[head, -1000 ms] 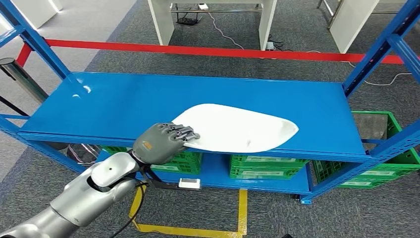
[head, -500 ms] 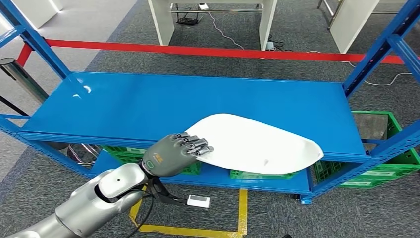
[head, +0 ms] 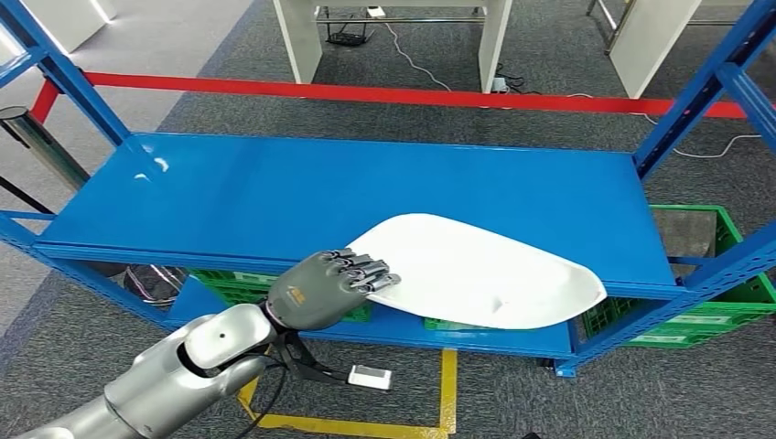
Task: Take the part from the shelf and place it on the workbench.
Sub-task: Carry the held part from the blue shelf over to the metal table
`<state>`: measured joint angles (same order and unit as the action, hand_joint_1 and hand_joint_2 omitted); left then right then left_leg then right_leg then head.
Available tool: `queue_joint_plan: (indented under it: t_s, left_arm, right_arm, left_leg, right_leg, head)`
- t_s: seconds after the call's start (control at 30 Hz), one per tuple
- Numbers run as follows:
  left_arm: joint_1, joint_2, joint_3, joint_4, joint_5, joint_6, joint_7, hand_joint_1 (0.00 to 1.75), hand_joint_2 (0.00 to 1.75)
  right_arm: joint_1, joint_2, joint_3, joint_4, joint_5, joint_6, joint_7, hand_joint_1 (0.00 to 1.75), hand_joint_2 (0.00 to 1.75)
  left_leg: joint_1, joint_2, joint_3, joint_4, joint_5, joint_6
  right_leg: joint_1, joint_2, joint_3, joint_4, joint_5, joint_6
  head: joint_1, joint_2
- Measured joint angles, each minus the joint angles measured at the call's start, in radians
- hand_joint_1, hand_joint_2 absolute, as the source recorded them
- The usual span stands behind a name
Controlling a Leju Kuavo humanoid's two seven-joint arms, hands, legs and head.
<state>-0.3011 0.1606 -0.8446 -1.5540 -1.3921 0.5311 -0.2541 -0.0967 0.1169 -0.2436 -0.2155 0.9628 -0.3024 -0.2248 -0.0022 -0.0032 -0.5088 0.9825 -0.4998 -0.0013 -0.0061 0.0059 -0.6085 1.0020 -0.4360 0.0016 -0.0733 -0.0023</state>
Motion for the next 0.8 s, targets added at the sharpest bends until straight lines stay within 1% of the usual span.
queue_joint_plan:
  t_s: [0.03,0.07,0.1,0.13,0.17,0.2,0.23,0.27,0.3,0.33,0.37,0.4,0.43,0.47,0.5,0.53,0.57,0.6,0.63,0.7,0.73,0.77,0.8]
  left_arm:
    - [0.000,0.000,0.000,-0.003,0.000,0.000,0.002,1.75,1.75]
    - [0.000,-0.001,-0.001,-0.006,0.001,0.001,0.004,1.75,1.75]
    - [-0.001,-0.002,-0.002,-0.008,0.002,0.001,0.006,1.75,1.75]
    - [-0.003,-0.003,-0.003,-0.010,0.003,0.002,0.007,1.75,1.75]
    - [-0.003,-0.004,-0.005,-0.010,0.003,0.002,0.008,1.75,1.75]
    - [-0.002,-0.004,-0.007,-0.010,0.003,0.003,0.009,1.75,1.75]
    - [-0.001,-0.005,-0.009,-0.010,0.002,0.004,0.010,1.75,1.75]
    - [0.000,-0.005,-0.012,-0.010,0.002,0.004,0.011,1.75,1.75]
    - [0.000,-0.005,-0.014,-0.010,0.001,0.004,0.012,1.75,1.75]
    - [-0.001,-0.005,-0.017,-0.010,0.001,0.004,0.013,1.75,1.75]
    - [-0.001,-0.004,-0.018,-0.010,0.001,0.004,0.014,1.75,1.75]
    - [-0.002,-0.004,-0.020,-0.010,0.000,0.004,0.016,1.75,1.75]
    - [-0.005,-0.003,-0.022,-0.010,-0.001,0.003,0.018,1.75,1.75]
    - [-0.008,-0.002,-0.023,-0.010,-0.004,0.003,0.020,1.75,1.75]
    - [-0.011,-0.001,-0.025,-0.010,-0.006,0.001,0.023,1.75,1.75]
    - [-0.014,0.001,-0.025,-0.010,-0.008,0.000,0.025,1.75,1.75]
    - [-0.015,0.002,-0.026,-0.010,-0.009,-0.001,0.026,1.75,1.75]
    - [-0.016,0.004,-0.026,-0.010,-0.009,-0.002,0.027,1.75,1.75]
    - [-0.017,0.005,-0.026,-0.010,-0.008,-0.004,0.028,1.75,1.75]
    - [-0.019,0.005,-0.027,-0.010,-0.003,-0.006,0.028,1.75,1.75]
    - [-0.019,0.005,-0.027,-0.010,-0.002,-0.007,0.029,1.75,1.75]
    - [-0.019,0.006,-0.027,-0.010,-0.001,-0.009,0.029,1.75,1.75]
    - [-0.019,0.006,-0.027,-0.010,0.000,-0.010,0.029,1.75,1.75]
  right_arm:
    - [0.000,0.001,0.000,0.000,0.000,-0.002,0.000,0.00,1.75]
    - [0.000,0.002,-0.001,0.000,0.000,-0.004,-0.001,0.00,1.75]
    - [0.000,0.003,-0.002,0.000,0.000,-0.007,-0.001,0.00,1.75]
    - [0.000,0.003,-0.004,0.000,0.000,-0.009,-0.001,0.00,1.75]
    - [0.000,0.003,-0.006,0.000,0.000,-0.010,-0.001,0.00,1.75]
    - [0.001,0.003,-0.009,0.000,0.000,-0.010,-0.001,0.00,1.75]
    - [0.002,0.003,-0.011,0.000,0.001,-0.010,-0.001,0.00,1.75]
    - [0.003,0.002,-0.014,0.000,0.001,-0.010,0.000,0.00,1.75]
    - [0.004,0.001,-0.015,0.000,0.001,-0.010,0.000,0.00,1.75]
    - [0.004,0.000,-0.016,0.000,0.002,-0.010,0.000,0.00,1.75]
    - [0.002,0.000,-0.016,0.000,0.002,-0.010,0.000,0.00,1.75]
    - [0.000,0.002,-0.016,0.000,0.002,-0.011,0.000,0.00,1.75]
    - [-0.002,0.004,-0.017,0.000,0.002,-0.010,0.000,0.00,1.75]
    - [-0.004,0.005,-0.019,0.000,0.001,-0.011,-0.001,0.00,1.75]
    - [-0.005,0.005,-0.021,0.000,0.001,-0.011,-0.001,0.00,1.75]
    - [-0.005,0.004,-0.023,0.000,0.001,-0.011,-0.001,0.00,1.75]
    - [-0.005,0.003,-0.025,0.000,0.001,-0.012,-0.002,0.00,1.75]
    - [-0.004,0.003,-0.026,0.000,0.001,-0.011,-0.002,0.00,1.75]
    - [-0.004,0.004,-0.026,0.000,0.001,-0.011,-0.003,0.00,1.75]
    - [-0.003,0.004,-0.027,0.000,0.001,-0.011,-0.004,0.00,1.75]
    - [-0.003,0.004,-0.028,0.000,0.001,-0.011,-0.004,0.00,1.75]
    - [-0.003,0.004,-0.030,0.000,0.001,-0.011,-0.004,0.00,1.75]
    - [-0.004,0.004,-0.031,0.000,0.001,-0.011,-0.004,0.00,1.75]
  left_leg:
    - [0.002,0.001,0.007,-0.017,0.011,0.009]
    - [0.004,0.003,0.017,-0.040,0.026,0.019]
    - [0.008,0.006,0.027,-0.064,0.041,0.027]
    - [0.012,0.008,0.033,-0.081,0.052,0.031]
    - [0.013,0.010,0.033,-0.086,0.057,0.033]
    - [0.015,0.011,0.031,-0.083,0.058,0.031]
    - [0.018,0.011,0.027,-0.078,0.056,0.028]
    - [0.022,0.012,0.023,-0.071,0.053,0.024]
    - [0.029,0.012,0.017,-0.061,0.048,0.016]
    - [0.038,0.012,0.011,-0.046,0.041,0.005]
    - [0.046,0.012,0.002,-0.029,0.032,-0.009]
    - [0.050,0.011,-0.009,-0.009,0.022,-0.023]
    - [0.052,0.010,-0.020,0.011,0.013,-0.036]
    - [0.051,0.007,-0.030,0.027,0.008,-0.045]
    - [0.050,0.005,-0.037,0.039,0.006,-0.051]
    - [0.051,0.003,-0.043,0.047,0.003,-0.056]
    - [0.052,0.003,-0.050,0.058,-0.007,-0.057]
    - [0.052,0.003,-0.061,0.080,-0.028,-0.058]
    - [0.051,0.003,-0.076,0.120,-0.062,-0.056]
    - [0.043,0.003,-0.115,0.240,-0.140,-0.048]
    - [0.039,0.003,-0.128,0.291,-0.165,-0.043]
    - [0.033,0.003,-0.129,0.316,-0.173,-0.035]
    - [0.026,0.003,-0.114,0.306,-0.162,-0.023]
  right_leg:
    - [-0.002,0.000,0.001,-0.007,0.003,0.007]
    - [-0.001,0.000,-0.001,-0.006,-0.003,0.013]
    - [0.001,0.001,-0.009,0.010,-0.018,0.017]
    - [0.001,0.002,-0.027,0.049,-0.045,0.020]
    - [-0.002,0.002,-0.051,0.107,-0.075,0.026]
    - [-0.008,0.001,-0.078,0.171,-0.100,0.033]
    - [-0.015,0.001,-0.099,0.220,-0.112,0.041]
    - [-0.022,-0.001,-0.107,0.239,-0.109,0.051]
    - [-0.030,-0.002,-0.094,0.218,-0.088,0.062]
    - [-0.039,-0.005,-0.064,0.164,-0.059,0.075]
    - [-0.043,-0.006,-0.032,0.110,-0.046,0.089]
    - [-0.046,-0.003,-0.009,0.074,-0.033,0.094]
    - [-0.047,0.001,0.001,0.060,-0.035,0.092]
    - [-0.045,0.008,-0.003,0.069,-0.046,0.078]
    - [-0.046,0.013,-0.013,0.082,-0.046,0.061]
    - [-0.047,0.014,-0.020,0.085,-0.053,0.046]
    - [-0.045,0.014,-0.028,0.089,-0.054,0.034]
    - [-0.044,0.012,-0.034,0.090,-0.050,0.026]
    - [-0.041,0.011,-0.039,0.087,-0.044,0.018]
    - [-0.033,0.007,-0.050,0.082,-0.030,0.007]
    - [-0.027,0.006,-0.057,0.080,-0.023,0.003]
    - [-0.021,0.005,-0.066,0.080,-0.016,0.000]
    - [-0.014,0.004,-0.075,0.079,-0.008,-0.003]
  head:
    - [-0.001,0.000]
    - [-0.001,0.000]
    - [0.000,0.000]
    - [0.002,0.000]
    - [0.004,0.000]
    - [0.004,0.000]
    - [0.004,0.000]
    - [0.004,0.000]
    - [0.004,0.000]
    - [0.005,0.000]
    - [0.006,0.000]
    - [0.009,0.000]
    - [0.010,0.000]
    - [0.010,0.000]
    - [0.008,0.000]
    - [0.003,0.000]
    - [0.000,0.000]
    - [-0.001,0.000]
    - [-0.004,0.000]
    - [-0.007,0.000]
    - [-0.009,0.000]
    - [-0.009,0.000]
    - [-0.009,0.000]
